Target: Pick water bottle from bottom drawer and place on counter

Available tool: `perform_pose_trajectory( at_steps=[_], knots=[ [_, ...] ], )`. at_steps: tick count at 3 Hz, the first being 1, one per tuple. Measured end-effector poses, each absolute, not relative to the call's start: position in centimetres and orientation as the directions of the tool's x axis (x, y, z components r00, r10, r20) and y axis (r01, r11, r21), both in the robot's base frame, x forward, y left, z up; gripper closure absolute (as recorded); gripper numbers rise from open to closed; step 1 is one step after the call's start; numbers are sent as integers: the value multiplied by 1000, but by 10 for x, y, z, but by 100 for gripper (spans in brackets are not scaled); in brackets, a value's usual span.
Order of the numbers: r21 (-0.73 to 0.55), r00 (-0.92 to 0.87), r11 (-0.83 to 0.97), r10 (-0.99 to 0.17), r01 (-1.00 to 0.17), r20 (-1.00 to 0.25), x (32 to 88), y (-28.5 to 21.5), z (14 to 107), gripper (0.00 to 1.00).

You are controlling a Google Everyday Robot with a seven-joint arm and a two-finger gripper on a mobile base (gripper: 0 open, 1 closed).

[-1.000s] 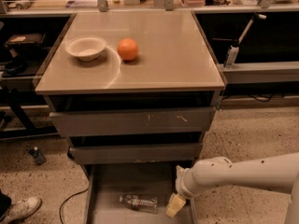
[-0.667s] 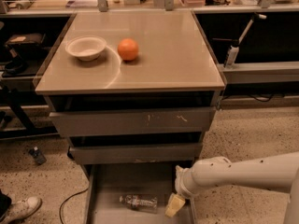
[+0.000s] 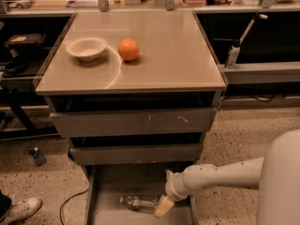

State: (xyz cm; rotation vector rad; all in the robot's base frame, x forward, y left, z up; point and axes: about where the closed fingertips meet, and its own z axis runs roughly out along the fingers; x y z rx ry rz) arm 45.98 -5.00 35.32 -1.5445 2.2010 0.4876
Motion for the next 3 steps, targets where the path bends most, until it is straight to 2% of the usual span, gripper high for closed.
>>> perform_pose_trajectory(
  at_steps=[1, 3],
  knots=[
    [107, -293, 285, -768, -953, -569, 467, -2, 291, 0],
    [129, -307, 287, -747, -949, -590, 469, 7, 261, 0]
  ],
)
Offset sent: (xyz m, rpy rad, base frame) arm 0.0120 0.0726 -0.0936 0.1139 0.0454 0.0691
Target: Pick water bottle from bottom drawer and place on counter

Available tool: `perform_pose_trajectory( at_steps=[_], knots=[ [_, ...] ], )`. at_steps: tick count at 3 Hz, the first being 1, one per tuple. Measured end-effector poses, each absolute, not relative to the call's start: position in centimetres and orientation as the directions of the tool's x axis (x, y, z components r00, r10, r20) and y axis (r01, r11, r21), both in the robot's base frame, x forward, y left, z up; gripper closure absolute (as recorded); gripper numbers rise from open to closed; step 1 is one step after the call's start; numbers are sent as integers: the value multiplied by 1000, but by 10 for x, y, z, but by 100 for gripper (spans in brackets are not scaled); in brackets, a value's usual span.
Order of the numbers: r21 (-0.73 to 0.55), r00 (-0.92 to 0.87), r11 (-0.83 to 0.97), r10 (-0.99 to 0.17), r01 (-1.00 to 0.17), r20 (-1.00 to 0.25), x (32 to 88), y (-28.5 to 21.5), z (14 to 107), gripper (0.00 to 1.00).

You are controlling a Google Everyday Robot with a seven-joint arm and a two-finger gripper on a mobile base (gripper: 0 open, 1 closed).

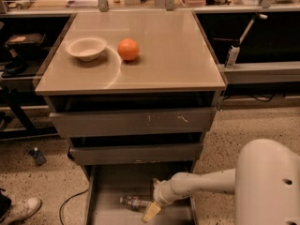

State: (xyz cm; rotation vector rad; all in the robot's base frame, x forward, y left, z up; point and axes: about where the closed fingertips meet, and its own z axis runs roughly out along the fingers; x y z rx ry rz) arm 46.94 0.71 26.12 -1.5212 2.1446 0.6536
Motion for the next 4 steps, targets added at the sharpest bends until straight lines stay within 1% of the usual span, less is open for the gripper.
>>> perform_pose_trajectory(
  at_steps=[2, 4],
  knots=[
    [161, -339, 312, -685, -936, -645, 478, 24, 191, 0],
    [158, -314, 282, -686, -946, -657, 491, 40, 156, 0]
  ],
)
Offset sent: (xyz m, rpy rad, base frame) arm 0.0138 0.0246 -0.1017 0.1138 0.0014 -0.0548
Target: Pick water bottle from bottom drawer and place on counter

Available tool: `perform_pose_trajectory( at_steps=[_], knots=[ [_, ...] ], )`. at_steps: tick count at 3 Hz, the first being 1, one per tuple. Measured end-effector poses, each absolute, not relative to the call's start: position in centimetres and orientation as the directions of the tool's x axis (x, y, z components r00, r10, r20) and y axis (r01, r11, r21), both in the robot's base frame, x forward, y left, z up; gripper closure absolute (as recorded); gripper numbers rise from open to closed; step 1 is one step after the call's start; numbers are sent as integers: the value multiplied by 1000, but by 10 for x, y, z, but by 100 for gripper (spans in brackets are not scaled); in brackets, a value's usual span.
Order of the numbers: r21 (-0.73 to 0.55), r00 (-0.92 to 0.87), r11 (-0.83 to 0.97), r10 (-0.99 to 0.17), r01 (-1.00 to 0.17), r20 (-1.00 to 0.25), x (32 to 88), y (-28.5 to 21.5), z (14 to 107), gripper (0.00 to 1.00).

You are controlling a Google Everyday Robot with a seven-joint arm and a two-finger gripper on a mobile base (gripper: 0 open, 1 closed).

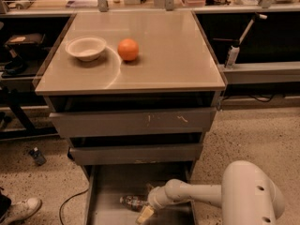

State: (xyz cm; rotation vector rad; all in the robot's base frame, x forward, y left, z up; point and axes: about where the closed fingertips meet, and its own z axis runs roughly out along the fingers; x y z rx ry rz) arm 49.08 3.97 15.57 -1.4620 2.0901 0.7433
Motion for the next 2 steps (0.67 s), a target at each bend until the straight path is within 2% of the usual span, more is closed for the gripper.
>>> perform_pose_trajectory(
  at_steps=[2],
  knots=[
    [180, -306, 249, -698, -952, -648, 492, 51, 124, 0]
  ],
)
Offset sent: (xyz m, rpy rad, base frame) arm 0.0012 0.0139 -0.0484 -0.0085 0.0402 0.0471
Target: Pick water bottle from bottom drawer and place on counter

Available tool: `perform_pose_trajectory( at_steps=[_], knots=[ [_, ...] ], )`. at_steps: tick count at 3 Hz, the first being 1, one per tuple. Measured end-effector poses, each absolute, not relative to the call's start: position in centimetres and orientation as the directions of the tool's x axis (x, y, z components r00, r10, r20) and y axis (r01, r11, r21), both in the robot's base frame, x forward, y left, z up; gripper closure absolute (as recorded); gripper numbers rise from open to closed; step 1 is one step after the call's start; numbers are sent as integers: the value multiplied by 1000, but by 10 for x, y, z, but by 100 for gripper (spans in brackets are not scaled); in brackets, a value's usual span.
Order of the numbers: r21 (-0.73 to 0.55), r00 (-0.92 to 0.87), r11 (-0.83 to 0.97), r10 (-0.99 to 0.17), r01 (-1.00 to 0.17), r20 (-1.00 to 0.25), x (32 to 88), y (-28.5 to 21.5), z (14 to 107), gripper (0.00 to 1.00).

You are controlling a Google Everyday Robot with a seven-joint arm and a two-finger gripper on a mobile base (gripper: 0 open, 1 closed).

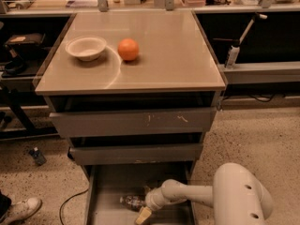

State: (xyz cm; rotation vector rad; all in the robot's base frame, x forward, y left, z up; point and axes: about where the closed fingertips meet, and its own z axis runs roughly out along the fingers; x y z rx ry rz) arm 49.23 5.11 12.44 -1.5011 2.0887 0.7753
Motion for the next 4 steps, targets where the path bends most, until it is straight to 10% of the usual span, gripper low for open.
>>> perform_pose_trajectory(
  at_steps=[4],
  knots=[
    [181, -306, 250, -698, -951, -648, 492, 51, 124, 88]
  ],
)
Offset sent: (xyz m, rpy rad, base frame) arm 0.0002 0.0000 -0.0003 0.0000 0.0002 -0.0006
